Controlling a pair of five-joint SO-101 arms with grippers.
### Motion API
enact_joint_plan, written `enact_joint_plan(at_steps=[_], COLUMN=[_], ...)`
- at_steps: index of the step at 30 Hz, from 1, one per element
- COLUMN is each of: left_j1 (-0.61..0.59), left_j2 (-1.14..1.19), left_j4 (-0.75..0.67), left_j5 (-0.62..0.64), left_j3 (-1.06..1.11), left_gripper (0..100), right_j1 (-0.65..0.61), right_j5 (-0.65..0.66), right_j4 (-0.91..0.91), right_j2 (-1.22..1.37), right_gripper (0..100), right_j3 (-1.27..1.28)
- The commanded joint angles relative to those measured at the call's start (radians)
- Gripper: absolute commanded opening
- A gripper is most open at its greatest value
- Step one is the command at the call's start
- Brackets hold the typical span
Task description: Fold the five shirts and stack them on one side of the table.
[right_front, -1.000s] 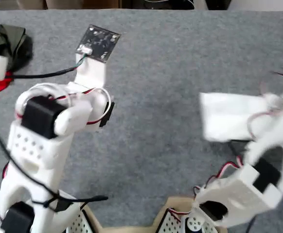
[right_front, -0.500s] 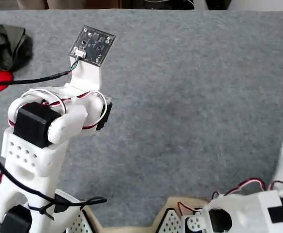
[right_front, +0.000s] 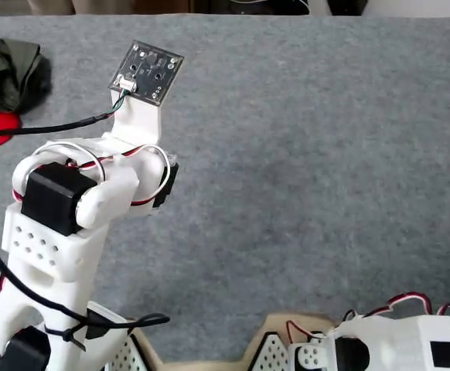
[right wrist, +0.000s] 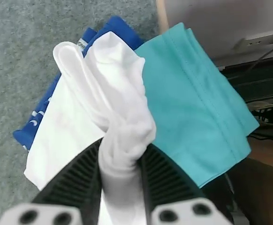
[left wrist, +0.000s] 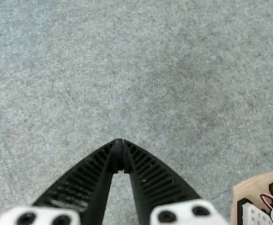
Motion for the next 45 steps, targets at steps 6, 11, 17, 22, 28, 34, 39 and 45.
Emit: enact_joint_plan(at_steps=[6, 11, 17, 22, 28, 34, 39, 45], left_j1=[-0.002, -0.008, -0.078, -0.407, -0.902, -1.120, -1.126, -1.122], left_j2=[-0.021, -0.021, -0.021, 0.018, 0.199, 0.484, 0.728, 0.929], left_j4=[-0.011, -0.011, -0.014, -0.015, -0.153, -0.548, -0.941, -1.323], left_j5=[-0.009, -0.009, -0.009, -0.012, -0.150, -0.198, -0.169, -0.121], left_j3=[-0.002, -0.002, -0.002, -0.002, -0.003, -0.002, -0.014, -0.029], left_gripper=[2, 2, 2, 2, 2, 13, 17, 16], right_j1=[0.025, 0.062, 0.070, -0.090, -0.533, -1.043, -1.372, -1.550], right_j5=[0.071, 0.048, 0.048, 0.048, 0.041, 0.014, -0.081, -0.121], right_j4=[-0.014, -0.012, 0.135, 0.420, 0.539, 0.534, 0.511, 0.445], right_j2=[-0.077, -0.079, -0.079, -0.079, -0.094, -0.096, -0.067, -0.030], right_gripper=[14.0, 36.4, 42.6, 41.7, 27.8, 22.5, 22.5, 22.5], right_j3=[0.033, 0.050, -0.054, -0.268, -0.355, -0.332, -0.340, -0.335])
